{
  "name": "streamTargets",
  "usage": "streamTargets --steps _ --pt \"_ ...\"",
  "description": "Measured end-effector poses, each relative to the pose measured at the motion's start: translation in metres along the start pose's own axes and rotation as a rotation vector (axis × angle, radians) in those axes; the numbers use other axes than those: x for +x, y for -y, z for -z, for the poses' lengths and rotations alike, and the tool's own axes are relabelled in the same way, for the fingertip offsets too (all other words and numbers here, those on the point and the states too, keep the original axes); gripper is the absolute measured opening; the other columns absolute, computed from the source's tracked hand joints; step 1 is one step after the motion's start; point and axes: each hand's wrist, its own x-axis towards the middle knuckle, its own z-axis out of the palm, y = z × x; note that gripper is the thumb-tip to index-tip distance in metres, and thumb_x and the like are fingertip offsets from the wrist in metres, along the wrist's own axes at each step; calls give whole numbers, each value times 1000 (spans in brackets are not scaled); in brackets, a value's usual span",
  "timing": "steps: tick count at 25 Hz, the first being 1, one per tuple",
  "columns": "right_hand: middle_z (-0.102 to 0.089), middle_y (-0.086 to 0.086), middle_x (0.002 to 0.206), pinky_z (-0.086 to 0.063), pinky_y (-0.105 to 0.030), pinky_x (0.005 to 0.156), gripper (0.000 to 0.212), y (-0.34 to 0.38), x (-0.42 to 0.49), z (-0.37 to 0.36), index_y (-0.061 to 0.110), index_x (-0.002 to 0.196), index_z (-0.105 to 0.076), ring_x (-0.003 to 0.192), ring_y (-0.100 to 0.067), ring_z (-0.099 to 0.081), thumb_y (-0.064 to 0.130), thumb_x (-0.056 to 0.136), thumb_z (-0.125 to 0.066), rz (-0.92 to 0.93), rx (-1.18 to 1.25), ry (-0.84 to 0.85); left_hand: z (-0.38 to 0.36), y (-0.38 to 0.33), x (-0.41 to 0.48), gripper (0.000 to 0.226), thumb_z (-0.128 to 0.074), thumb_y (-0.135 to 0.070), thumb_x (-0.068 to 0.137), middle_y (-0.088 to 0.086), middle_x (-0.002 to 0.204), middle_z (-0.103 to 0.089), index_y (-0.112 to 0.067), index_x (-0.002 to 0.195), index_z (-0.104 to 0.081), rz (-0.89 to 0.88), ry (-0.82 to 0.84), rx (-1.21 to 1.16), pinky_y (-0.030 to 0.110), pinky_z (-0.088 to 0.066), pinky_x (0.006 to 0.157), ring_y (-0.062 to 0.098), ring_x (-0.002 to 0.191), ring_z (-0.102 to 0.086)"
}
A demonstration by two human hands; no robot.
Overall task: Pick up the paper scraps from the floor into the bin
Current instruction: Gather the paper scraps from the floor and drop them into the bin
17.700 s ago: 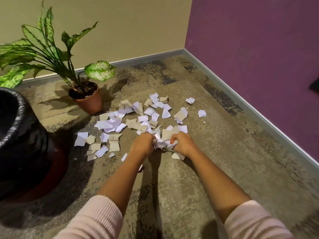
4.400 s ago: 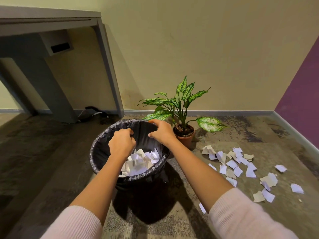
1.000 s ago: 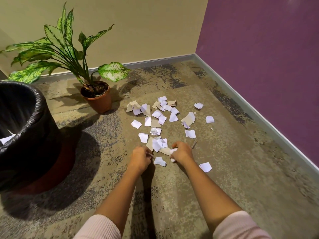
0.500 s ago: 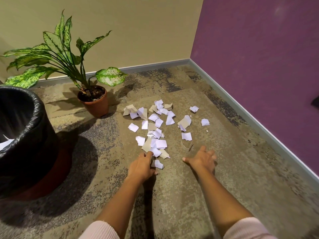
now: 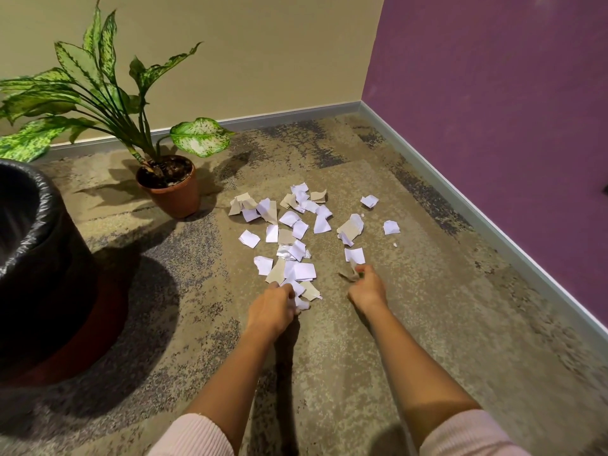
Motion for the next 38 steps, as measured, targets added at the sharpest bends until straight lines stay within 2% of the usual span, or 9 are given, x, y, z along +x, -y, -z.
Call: streamTargets --steps 4,8,11,16,21,25,28,33,38 --pt "-68 0 105 -55 -48 84 35 14 -4 14 43 105 -52 95 -32 -64 32 75 -66 29 36 -152 7 6 2 52 -63 -50 86 3 126 -49 -25 129 -48 47 -140 -15 39 -52 74 29 103 -62" --pt "-37 -17 142 -44 -51 95 102 4 -24 36 17 137 -33 132 -37 -33 65 60 -79 -248 -344 -116 7 8 -6 87 -69 -68 69 4 129 -39 -26 137 -35 55 -124 60 38 -51 72 29 104 -60" --pt "-29 -16 145 -41 -51 98 115 -4 -30 36 22 140 -26 136 -36 -23 71 51 -79 -290 -520 -31 5 11 -8 83 -78 -56 68 6 125 -37 -22 131 -35 95 -121 56 38 -53 71 26 103 -56" --pt "-19 -16 147 -40 -62 99 116 -2 -26 46 31 145 -16 136 -39 -18 56 56 -86 -367 -678 108 10 17 -10 67 -79 -40 75 7 119 -38 -17 124 -39 137 -114 8 37 -54 69 25 100 -55" --pt "-15 -20 144 -44 -40 69 109 -13 -26 41 30 149 -4 129 -39 -34 29 74 -82 -412 -690 143 12 19 -10 59 -76 -31 81 9 119 -39 -13 125 -41 145 -80 25 40 -54 79 29 104 -57" --pt "-20 -19 147 -45 -42 92 76 -13 -24 28 28 150 -16 131 -37 -34 19 90 -62 -384 -613 75 12 22 -8 60 -76 -30 81 11 122 -40 -13 127 -41 148 -65 15 43 -55 85 31 106 -57" --pt "-32 -19 141 -46 -46 97 76 -1 -16 19 21 142 -32 127 -38 -41 11 79 -73 -339 -512 14 13 22 -7 72 -79 -41 75 9 123 -40 -16 129 -38 152 -47 15 42 -55 83 30 108 -56" --pt "-56 -4 120 -54 -44 88 66 28 9 0 41 100 -46 102 -26 -59 47 44 -80 -21 39 18 10 9 3 100 -82 -50 67 9 133 -33 -21 143 -24 99 -8 22 39 -51 79 31 112 -57" --pt "-44 -14 132 -46 -47 98 83 43 40 15 27 128 -42 117 -34 -50 46 59 -84 132 -103 -58 6 7 26 90 -83 -31 73 13 136 -31 -19 142 -27 99 -123 -85 40 -50 76 35 99 -62"
